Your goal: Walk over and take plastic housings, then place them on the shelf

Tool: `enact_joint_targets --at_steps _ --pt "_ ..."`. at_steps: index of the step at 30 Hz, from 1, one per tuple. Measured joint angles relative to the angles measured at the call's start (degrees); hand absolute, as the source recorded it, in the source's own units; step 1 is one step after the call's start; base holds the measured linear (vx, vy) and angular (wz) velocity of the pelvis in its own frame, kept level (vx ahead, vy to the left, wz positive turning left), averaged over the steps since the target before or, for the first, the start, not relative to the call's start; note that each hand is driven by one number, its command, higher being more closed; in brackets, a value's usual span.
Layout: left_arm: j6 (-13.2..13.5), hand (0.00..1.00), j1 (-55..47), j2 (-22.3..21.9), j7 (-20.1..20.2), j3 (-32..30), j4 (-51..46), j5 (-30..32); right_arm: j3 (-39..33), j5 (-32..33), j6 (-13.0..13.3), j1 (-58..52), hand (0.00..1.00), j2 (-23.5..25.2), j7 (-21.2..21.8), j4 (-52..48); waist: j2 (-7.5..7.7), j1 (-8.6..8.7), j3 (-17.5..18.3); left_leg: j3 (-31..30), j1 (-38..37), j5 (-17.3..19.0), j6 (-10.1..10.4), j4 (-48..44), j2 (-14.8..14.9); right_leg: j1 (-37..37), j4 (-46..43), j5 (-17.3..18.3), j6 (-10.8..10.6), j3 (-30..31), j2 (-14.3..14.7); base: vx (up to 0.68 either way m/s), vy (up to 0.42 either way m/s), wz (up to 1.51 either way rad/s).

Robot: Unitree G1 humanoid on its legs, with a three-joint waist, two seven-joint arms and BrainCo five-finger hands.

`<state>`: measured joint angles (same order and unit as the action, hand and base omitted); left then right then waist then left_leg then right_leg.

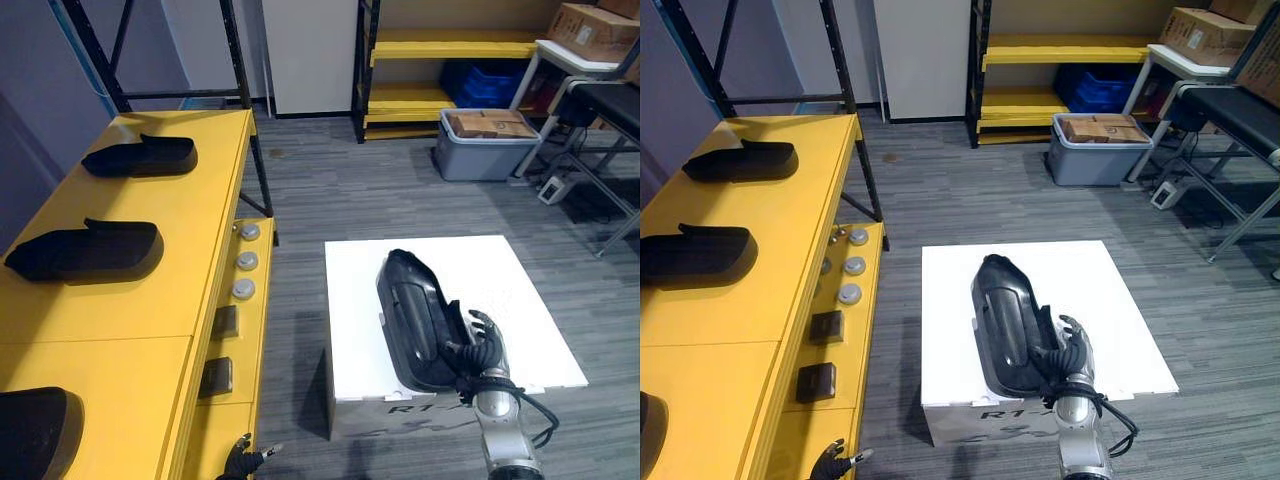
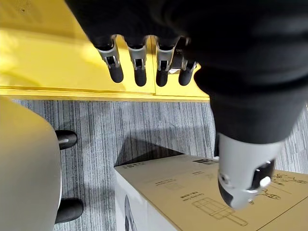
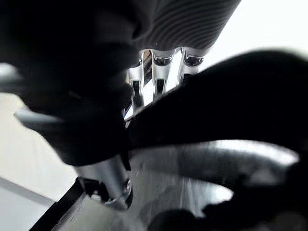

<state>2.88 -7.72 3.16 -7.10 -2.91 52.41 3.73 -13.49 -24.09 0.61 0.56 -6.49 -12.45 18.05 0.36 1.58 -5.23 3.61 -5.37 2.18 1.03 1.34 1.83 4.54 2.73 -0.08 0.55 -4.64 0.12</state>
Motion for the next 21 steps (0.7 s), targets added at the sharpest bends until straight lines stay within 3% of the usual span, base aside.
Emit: enact_joint_targets --at_steps 15,21 --pt "-0.32 0.00 0.83 0.48 -0.20 -0.04 -0.03 -0.04 0.04 2.00 -0.55 -0.22 1.00 -0.19 0.81 0.06 1.11 -0.59 -0.65 -0.31 -1.41 -0.54 0.69 1.41 0.47 1.57 0.81 -0.06 -0.01 -0.55 0.71 0.02 -0.011 0.01" --pt "-0.23 0.00 0.55 0.31 -0.78 -0.10 -1.20 -0.10 0.42 3.01 -0.46 -3.44 1.00 2.92 -0.15 -7.93 0.97 -1.16 -0.72 -0.32 -1.42 -0.46 0.78 1.09 0.64 1.55 0.50 -0.02 -0.05 -0.43 0.60 -0.01 0.000 0.00"
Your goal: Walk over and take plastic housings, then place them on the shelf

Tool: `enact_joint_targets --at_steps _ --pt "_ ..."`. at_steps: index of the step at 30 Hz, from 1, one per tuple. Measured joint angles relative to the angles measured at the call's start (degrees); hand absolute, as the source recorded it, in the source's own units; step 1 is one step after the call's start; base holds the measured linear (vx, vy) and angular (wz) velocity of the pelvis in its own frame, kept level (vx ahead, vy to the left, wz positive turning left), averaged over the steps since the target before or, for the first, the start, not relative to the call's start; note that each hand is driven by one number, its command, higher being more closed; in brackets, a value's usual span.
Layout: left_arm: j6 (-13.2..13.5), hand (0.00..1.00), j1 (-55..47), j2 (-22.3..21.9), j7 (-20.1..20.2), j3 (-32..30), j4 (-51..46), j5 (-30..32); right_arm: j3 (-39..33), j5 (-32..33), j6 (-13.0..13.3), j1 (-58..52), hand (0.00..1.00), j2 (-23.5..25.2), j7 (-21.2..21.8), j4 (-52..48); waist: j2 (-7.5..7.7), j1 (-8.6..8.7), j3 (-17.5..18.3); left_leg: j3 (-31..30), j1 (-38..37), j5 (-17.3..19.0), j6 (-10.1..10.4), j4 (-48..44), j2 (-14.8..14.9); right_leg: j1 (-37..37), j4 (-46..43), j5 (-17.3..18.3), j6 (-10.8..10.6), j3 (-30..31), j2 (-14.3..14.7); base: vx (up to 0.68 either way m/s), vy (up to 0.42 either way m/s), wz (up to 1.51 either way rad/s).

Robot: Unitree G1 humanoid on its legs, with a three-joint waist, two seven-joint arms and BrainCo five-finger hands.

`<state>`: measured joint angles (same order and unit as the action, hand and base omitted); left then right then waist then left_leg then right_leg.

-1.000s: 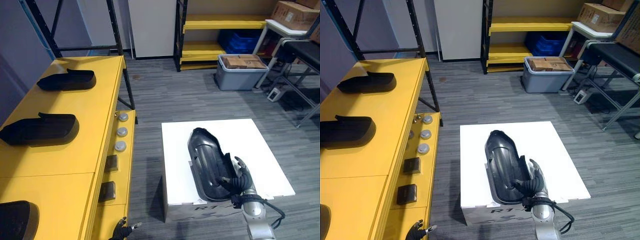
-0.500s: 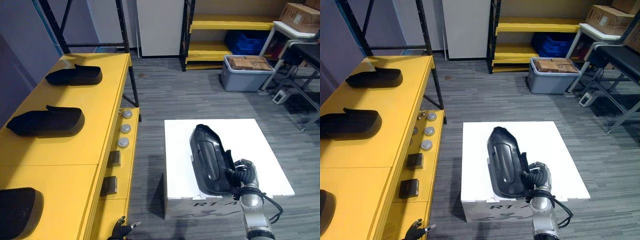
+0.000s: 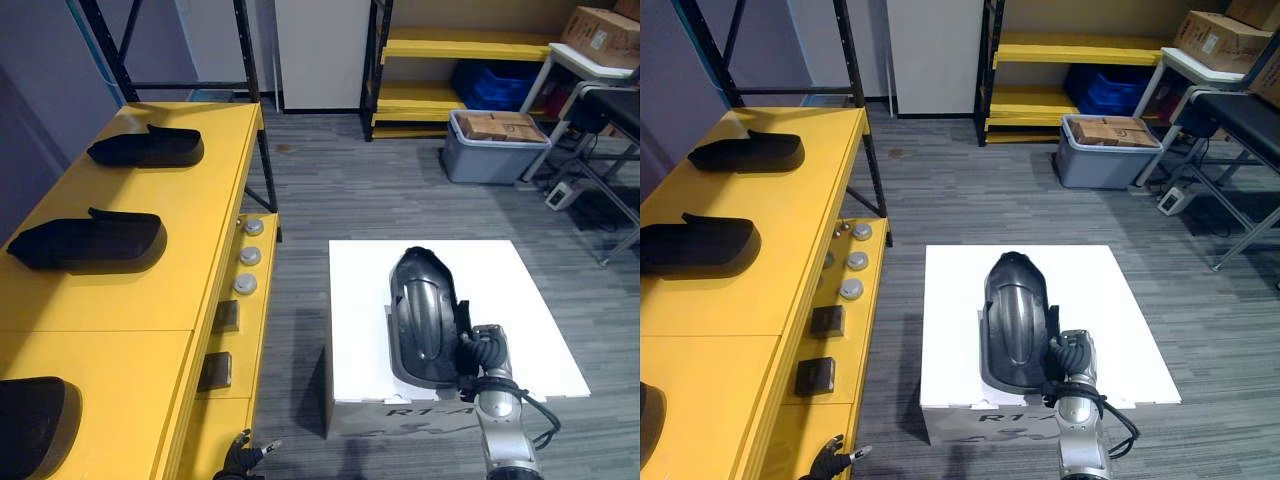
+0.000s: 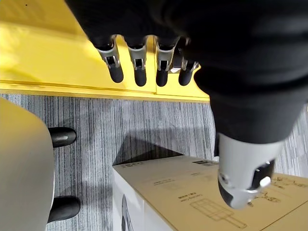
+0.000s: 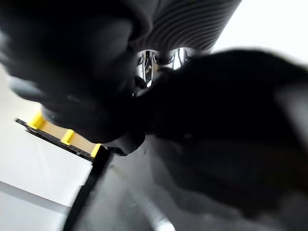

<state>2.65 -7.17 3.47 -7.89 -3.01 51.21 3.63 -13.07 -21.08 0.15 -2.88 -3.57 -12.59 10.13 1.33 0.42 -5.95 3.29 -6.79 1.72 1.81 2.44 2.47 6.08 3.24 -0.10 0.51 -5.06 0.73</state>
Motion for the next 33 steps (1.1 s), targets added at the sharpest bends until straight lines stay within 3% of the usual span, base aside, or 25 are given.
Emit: enact_joint_targets --at_steps 8,14,25,33 --pt "0.55 0.00 -1.73 -0.49 -1.85 0.03 -10.20 -0.22 0.25 0.01 0.05 -3.48 1.00 1.15 -2.85 -8.32 -0.71 0.10 -0.27 -0.34 0.76 0.05 0.07 -0.50 0.02 -0.48 -0.18 0.13 -0.04 -0.23 -0.03 0.00 0.000 0.02" --pt "1.13 0.00 -2.16 -1.55 -2.61 0.57 -25.56 -0.13 0.45 -0.04 1.22 -4.33 1.00 1.52 -4.68 -18.18 -0.82 0.11 -0.34 -2.05 1.50 0.06 0.06 -1.12 -0.13 -0.66 -1.11 0.97 0.13 -1.81 -0.23 0.01 -0.002 0.13" --pt "3.82 0.00 -3.80 -2.79 -1.28 9.13 -50.45 -2.53 9.87 -0.02 5.54 -4.26 1.00 2.19 -4.19 -26.37 -0.90 0.00 -0.31 -2.23 1.46 0.36 -0.32 -2.20 -0.50 -0.25 -1.72 1.18 -0.04 -2.05 -0.72 0.00 0.001 0.02" --pt "5.51 0.00 -2.69 -2.54 0.38 17.33 -55.66 -9.30 18.04 -0.83 6.97 -3.97 1.00 0.71 -2.41 -27.45 -1.61 0.06 0.26 -2.15 1.41 0.38 -0.37 -2.70 -0.58 -0.22 -2.15 1.15 -0.02 -1.95 -0.82 -0.01 0.004 0.00"
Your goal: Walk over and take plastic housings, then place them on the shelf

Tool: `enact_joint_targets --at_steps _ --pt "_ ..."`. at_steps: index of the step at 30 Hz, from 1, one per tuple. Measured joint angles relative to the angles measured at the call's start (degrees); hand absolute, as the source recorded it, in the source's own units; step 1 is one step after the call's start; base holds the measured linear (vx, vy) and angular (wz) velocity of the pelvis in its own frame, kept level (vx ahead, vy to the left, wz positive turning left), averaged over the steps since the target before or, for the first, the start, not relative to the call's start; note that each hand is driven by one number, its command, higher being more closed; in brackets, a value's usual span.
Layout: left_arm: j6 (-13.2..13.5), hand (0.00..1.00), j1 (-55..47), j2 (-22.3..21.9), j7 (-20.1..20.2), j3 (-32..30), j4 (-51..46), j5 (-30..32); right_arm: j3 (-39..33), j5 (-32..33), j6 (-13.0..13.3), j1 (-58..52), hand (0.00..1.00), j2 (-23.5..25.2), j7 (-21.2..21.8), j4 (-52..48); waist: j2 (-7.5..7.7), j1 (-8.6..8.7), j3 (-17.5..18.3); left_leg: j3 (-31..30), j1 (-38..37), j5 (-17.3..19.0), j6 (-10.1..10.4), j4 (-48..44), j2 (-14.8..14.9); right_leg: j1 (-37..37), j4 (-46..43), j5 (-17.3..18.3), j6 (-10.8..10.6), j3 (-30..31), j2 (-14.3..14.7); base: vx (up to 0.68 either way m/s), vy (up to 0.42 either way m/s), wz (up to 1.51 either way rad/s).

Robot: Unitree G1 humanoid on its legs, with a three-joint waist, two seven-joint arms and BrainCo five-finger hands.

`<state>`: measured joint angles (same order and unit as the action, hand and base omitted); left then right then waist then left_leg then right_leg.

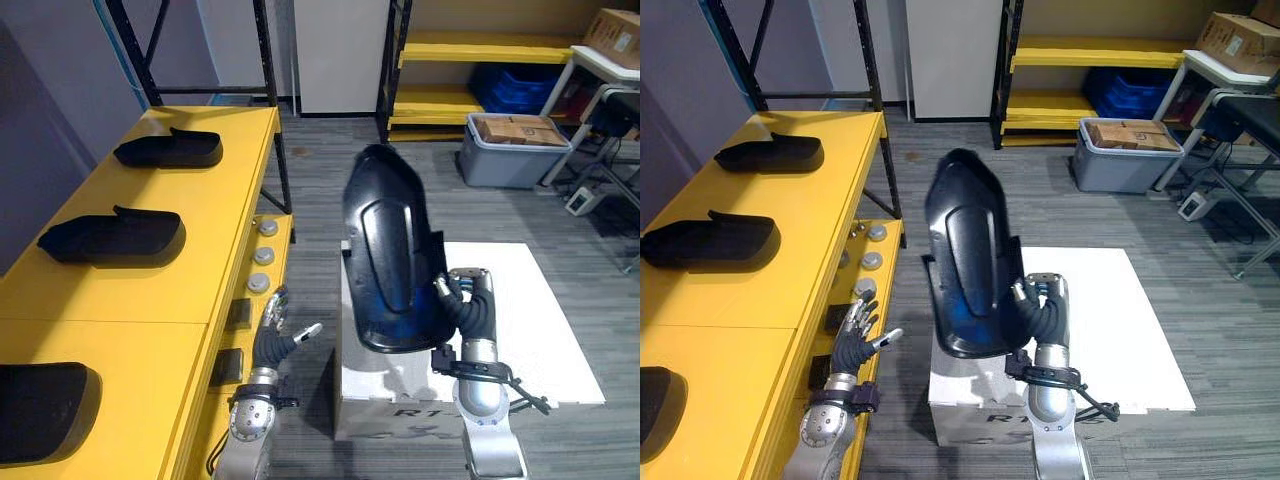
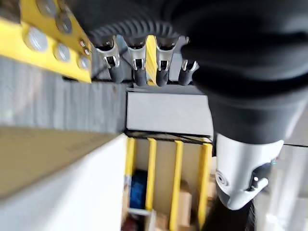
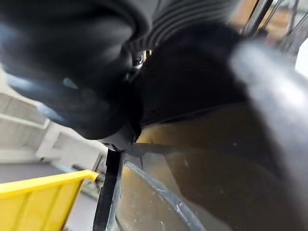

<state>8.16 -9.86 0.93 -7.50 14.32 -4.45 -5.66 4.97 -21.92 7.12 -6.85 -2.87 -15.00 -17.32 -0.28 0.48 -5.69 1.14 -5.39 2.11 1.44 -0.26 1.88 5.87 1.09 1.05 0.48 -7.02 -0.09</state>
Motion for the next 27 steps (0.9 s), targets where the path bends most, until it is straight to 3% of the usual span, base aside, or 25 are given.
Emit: enact_joint_targets --at_steps 10,11,17,18,27 --pt "0.06 0.00 3.78 0.36 0.64 6.87 -1.20 -6.93 6.26 -1.72 0.57 0.33 1.00 -1.94 1.60 0.14 -0.50 0.26 0.73 0.20 -0.19 -0.01 0.00 -0.10 0.07 0.11 -0.06 -0.07 0.06 0.19 0.08 0.00 0.000 0.00" --pt "0.03 1.00 4.08 0.61 0.47 7.41 -1.19 -7.77 6.66 -1.73 0.84 0.35 1.00 -1.93 1.62 0.29 -0.49 0.22 0.74 0.19 -0.20 -0.01 -0.01 -0.10 0.06 0.13 -0.06 -0.07 0.06 0.18 0.08 0.00 0.000 0.00" --pt "-0.11 1.00 4.52 2.22 0.12 8.06 -0.64 -9.45 7.32 -1.82 1.78 0.55 1.00 -2.77 1.54 2.76 -0.51 0.23 1.74 -0.03 -0.12 -0.07 -0.07 -0.08 -0.03 0.21 0.02 -0.07 0.06 -0.07 -0.02 0.00 0.001 0.02" --pt "-0.13 1.00 4.73 2.23 -0.09 8.11 -0.37 -10.04 7.59 -1.82 2.07 0.53 0.00 -3.16 1.52 2.80 -0.53 0.25 1.91 -0.21 -0.02 -0.15 -0.13 -0.08 -0.12 0.21 0.04 -0.07 0.06 -0.28 -0.11 0.00 0.000 0.06" --pt "-0.58 1.00 6.06 4.13 -3.45 8.14 1.22 -9.93 9.85 -1.94 3.13 0.42 0.00 -5.73 0.94 4.61 -0.45 1.39 2.48 -1.34 0.06 -0.64 -0.30 0.00 -0.54 0.62 0.11 -0.15 0.12 -1.49 -0.48 -0.01 0.003 0.07"
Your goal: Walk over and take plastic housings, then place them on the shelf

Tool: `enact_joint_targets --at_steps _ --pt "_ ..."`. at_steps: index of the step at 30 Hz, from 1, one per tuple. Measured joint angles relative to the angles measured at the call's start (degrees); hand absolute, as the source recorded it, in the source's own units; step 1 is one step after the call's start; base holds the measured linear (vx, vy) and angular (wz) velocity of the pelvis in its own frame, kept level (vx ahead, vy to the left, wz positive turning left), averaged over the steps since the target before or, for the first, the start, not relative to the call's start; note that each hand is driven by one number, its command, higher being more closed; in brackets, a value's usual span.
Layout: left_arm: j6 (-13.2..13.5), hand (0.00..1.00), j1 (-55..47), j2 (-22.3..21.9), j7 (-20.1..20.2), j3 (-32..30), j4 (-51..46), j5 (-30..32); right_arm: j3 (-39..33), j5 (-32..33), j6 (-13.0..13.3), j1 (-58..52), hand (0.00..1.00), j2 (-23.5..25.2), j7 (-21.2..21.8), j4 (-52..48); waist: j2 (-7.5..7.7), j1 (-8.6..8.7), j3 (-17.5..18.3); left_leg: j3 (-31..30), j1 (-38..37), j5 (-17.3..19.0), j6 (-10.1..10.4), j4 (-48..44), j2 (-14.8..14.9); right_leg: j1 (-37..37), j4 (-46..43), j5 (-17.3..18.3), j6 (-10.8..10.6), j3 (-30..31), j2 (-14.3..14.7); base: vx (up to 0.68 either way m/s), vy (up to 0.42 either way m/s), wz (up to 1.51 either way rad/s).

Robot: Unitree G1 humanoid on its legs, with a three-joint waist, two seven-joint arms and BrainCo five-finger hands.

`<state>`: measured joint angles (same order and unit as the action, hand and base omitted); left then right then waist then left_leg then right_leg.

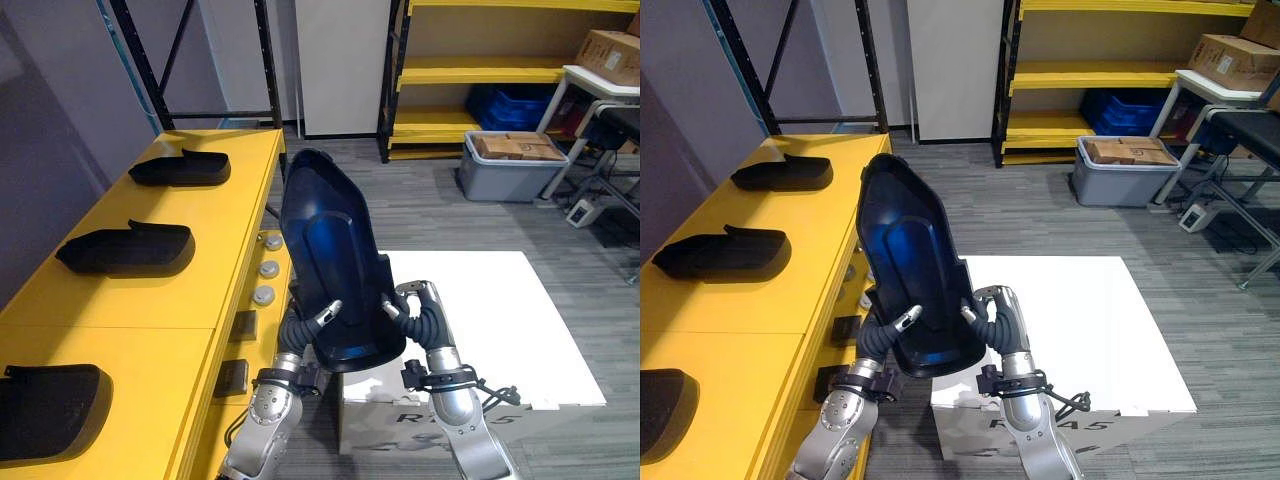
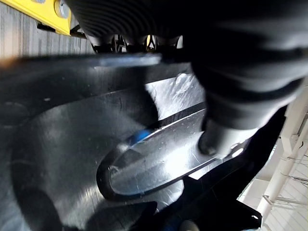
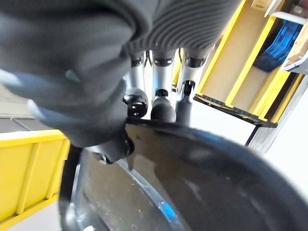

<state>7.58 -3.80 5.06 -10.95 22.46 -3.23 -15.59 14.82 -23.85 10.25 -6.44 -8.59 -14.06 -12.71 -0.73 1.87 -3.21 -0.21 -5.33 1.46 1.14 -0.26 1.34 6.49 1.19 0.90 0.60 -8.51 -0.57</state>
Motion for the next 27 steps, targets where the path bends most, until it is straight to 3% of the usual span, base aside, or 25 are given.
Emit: enact_joint_targets --at_steps 4,8,12,16,18,22,27 --pt "-0.58 1.00 0.65 0.03 -0.20 -0.17 0.08 1.25 -0.14 0.34 0.69 0.00 0.00 -0.90 0.16 -0.53 0.08 0.03 0.05 0.05 0.01 -0.02 -0.03 0.01 -0.06 -0.02 0.02 -0.11 0.04 0.00 -0.06 -0.01 0.004 0.00" --pt "-0.56 1.00 0.90 -0.07 0.42 -0.68 -1.72 9.76 -3.86 9.56 1.54 -0.45 0.00 -4.21 5.46 -5.05 0.14 0.01 0.08 0.22 0.03 -0.02 -0.04 0.10 -0.09 -0.12 0.02 -0.14 0.02 0.12 -0.07 0.00 0.000 0.00" --pt "-0.49 1.00 0.68 -0.46 2.65 -1.83 -3.58 15.06 -14.99 19.16 4.01 -2.45 0.00 -3.84 8.99 -11.75 0.17 0.08 0.07 0.90 0.12 0.00 -0.05 0.39 0.03 -0.66 0.00 -0.13 0.00 0.67 0.03 0.00 0.009 -0.09" --pt "-0.21 1.00 -3.10 -1.81 2.82 -9.44 -6.09 15.88 -33.71 24.51 4.62 -4.05 0.00 -1.67 8.06 -13.10 0.21 1.43 0.13 2.27 0.53 0.14 -0.01 0.89 0.42 -1.97 -0.08 -0.13 -0.04 2.03 0.41 0.01 0.009 -0.18" --pt "-0.20 1.00 -4.29 -2.13 2.68 -11.03 -6.83 15.87 -37.90 25.62 4.62 -5.23 0.00 -1.08 7.74 -12.98 0.13 1.58 0.37 2.46 1.10 0.21 0.09 0.90 0.55 -2.66 -0.11 -0.13 -0.03 2.39 0.55 0.02 -0.002 -0.11" --pt "-0.06 1.00 -7.79 -2.27 2.37 -14.32 -8.09 15.82 -46.33 30.21 4.60 -8.62 0.00 1.28 5.36 -4.41 0.20 2.08 0.50 3.61 1.22 0.56 0.25 1.05 0.99 -3.29 -0.21 -0.09 -0.05 3.45 1.00 0.04 -0.003 -0.12" --pt "-0.02 1.00 -11.76 -2.68 2.51 -14.12 -10.58 15.81 -44.83 32.83 3.51 -14.18 0.00 5.22 4.55 5.73 0.14 2.01 0.54 5.78 0.94 1.71 0.46 0.21 1.58 -3.86 -1.69 0.57 -0.47 5.13 1.36 0.02 0.013 -0.21"
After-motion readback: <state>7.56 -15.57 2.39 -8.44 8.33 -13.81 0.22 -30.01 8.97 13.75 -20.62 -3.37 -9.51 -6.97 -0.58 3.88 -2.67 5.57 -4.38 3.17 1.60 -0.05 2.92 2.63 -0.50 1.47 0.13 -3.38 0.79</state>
